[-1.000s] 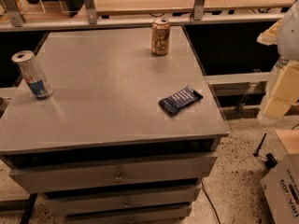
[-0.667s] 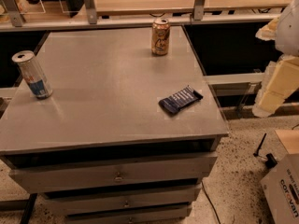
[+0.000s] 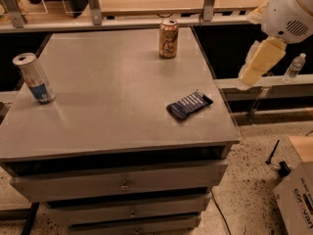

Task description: Move orange can near rxbar blueberry

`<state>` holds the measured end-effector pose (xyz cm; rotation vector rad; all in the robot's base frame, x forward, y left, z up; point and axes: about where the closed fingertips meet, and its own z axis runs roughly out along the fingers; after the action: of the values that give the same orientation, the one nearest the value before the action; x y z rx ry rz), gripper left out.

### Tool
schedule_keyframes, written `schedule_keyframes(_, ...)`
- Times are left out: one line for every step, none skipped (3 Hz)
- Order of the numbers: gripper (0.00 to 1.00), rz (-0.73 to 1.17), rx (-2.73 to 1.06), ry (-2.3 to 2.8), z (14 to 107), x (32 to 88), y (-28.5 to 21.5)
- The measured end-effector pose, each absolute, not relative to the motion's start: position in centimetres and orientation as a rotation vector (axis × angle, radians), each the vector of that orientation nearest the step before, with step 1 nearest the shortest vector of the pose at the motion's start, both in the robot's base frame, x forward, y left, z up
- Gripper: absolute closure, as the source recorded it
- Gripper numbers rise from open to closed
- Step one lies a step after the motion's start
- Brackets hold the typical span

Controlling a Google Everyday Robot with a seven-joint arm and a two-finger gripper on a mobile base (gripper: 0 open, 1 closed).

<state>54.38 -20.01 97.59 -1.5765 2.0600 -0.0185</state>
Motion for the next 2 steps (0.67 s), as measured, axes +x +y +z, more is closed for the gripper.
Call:
schedule_keyframes(0.0, 0.036, -1.512, 1.997, 97.1, 59.2, -19.2)
schedule_keyframes(0.0, 0.1, -1.437, 1.952, 95.7, 64.2, -18.7)
